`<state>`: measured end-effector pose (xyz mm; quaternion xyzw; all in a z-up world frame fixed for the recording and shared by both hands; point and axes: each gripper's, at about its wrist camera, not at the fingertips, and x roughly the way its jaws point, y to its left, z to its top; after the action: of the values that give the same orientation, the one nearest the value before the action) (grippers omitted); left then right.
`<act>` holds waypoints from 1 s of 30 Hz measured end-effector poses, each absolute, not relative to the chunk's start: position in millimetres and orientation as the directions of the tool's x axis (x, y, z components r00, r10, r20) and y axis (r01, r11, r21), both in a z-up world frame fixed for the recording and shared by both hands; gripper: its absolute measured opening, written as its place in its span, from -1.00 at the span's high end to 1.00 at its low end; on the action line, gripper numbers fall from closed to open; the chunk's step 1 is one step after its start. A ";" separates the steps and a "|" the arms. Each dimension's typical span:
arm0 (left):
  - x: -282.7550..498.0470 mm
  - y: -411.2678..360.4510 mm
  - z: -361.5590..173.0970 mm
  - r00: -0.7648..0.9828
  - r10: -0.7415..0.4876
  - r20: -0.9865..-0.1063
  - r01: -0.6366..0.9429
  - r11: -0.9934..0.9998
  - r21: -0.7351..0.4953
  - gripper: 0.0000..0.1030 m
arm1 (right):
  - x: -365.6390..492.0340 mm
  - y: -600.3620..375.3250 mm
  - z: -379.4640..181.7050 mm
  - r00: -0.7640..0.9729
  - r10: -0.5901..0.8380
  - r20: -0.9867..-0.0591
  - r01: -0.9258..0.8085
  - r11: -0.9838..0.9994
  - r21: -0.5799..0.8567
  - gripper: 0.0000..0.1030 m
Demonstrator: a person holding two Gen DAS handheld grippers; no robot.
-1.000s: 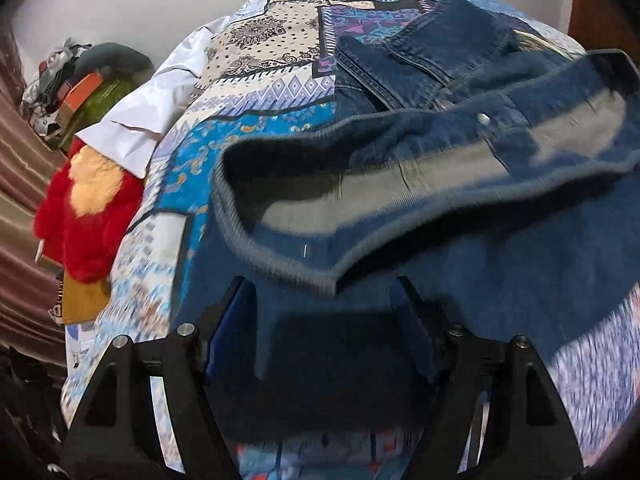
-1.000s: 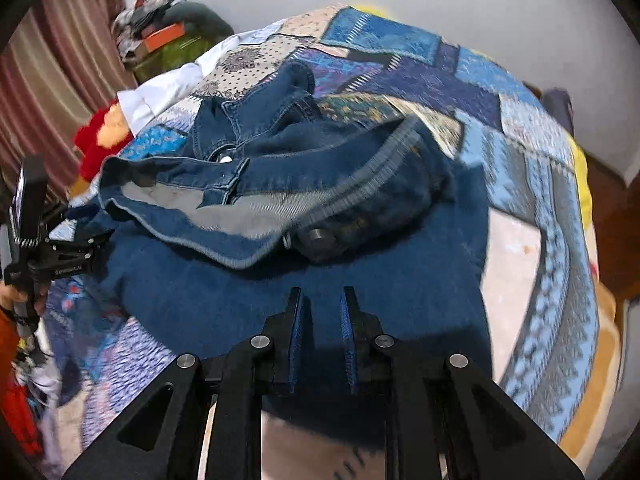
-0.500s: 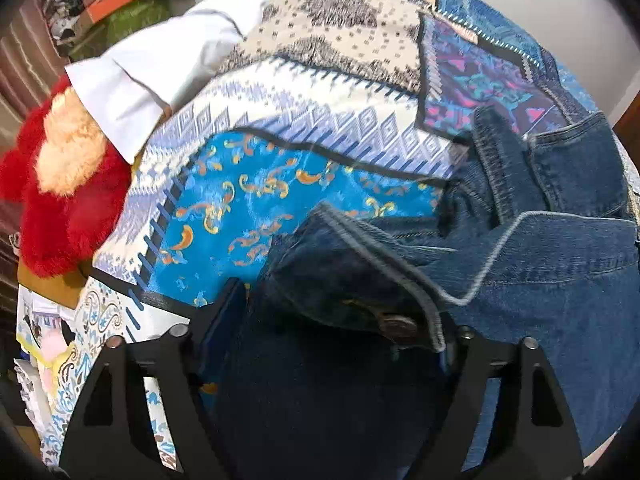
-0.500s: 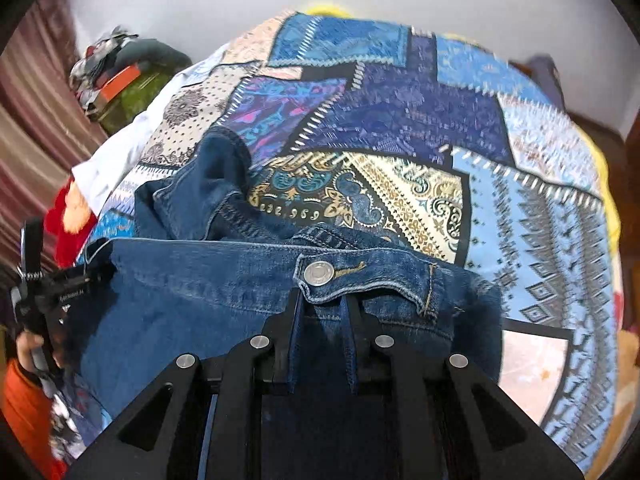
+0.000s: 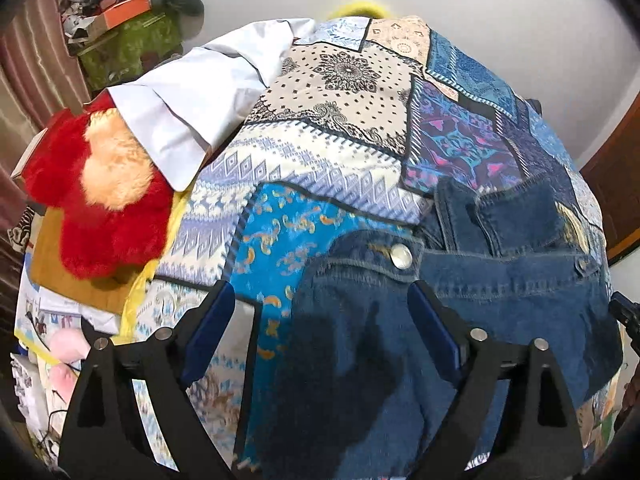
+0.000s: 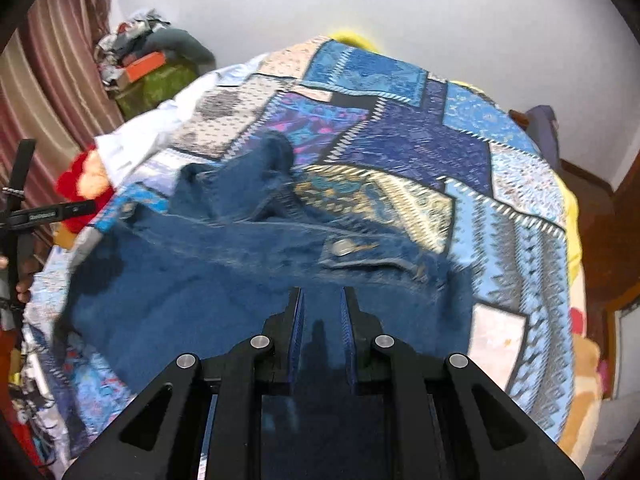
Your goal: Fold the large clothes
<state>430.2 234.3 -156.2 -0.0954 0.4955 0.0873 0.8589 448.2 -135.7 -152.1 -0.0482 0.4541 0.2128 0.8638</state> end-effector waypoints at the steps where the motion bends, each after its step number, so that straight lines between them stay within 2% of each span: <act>1: 423.0 228.4 -158.3 0.495 0.054 -0.867 -0.231 0.970 -0.072 -0.72 | 442.5 -133.5 -151.7 0.489 0.339 -0.804 -0.420 0.899 0.123 0.74; 7: 394.1 180.4 -193.1 0.480 0.036 -0.877 -0.124 0.992 -0.028 -0.72 | 411.6 -109.2 -171.4 0.441 0.328 -0.836 -0.474 0.875 0.094 0.74; 9: 387.7 163.9 -208.7 0.463 0.040 -0.886 -0.089 0.996 -0.001 -0.72 | 407.5 -100.7 -191.9 0.415 0.261 -0.872 -0.482 0.875 0.032 0.74; 11: 381.3 151.4 -225.7 0.445 0.072 -0.893 -0.070 0.997 0.045 -0.72 | 404.3 -98.1 -207.9 0.406 0.204 -0.891 -0.491 0.871 -0.024 0.74; 16: 366.4 132.2 -248.9 0.478 0.189 -0.858 -0.018 0.979 0.205 -0.80 | 392.5 -110.5 -211.4 0.445 0.221 -0.868 -0.515 0.856 -0.046 0.74; 21: 359.7 139.4 -247.1 0.471 0.173 -0.865 -0.051 0.984 0.169 -0.79 | 389.0 -118.3 -208.5 0.442 0.229 -0.867 -0.520 0.853 -0.039 0.74; 23: 356.0 143.5 -246.9 0.473 0.168 -0.865 -0.062 0.986 0.157 -0.80 | 384.8 -119.4 -205.6 0.462 0.201 -0.864 -0.509 0.858 -0.073 0.74; 26: 348.4 147.3 -245.1 0.477 0.163 -0.863 -0.065 0.986 0.150 -0.80 | 377.3 -125.8 -202.9 0.540 0.072 -0.839 -0.468 0.854 -0.228 0.74; 30: 341.0 154.7 -240.1 0.477 0.151 -0.866 -0.083 0.988 0.127 -0.80 | 372.1 -152.6 -199.7 0.543 0.062 -0.837 -0.442 0.869 -0.222 0.74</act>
<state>341.0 154.7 -240.1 0.0336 0.5067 0.0682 0.8587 372.1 -152.6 -199.7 -0.2088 0.4546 0.1478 0.8532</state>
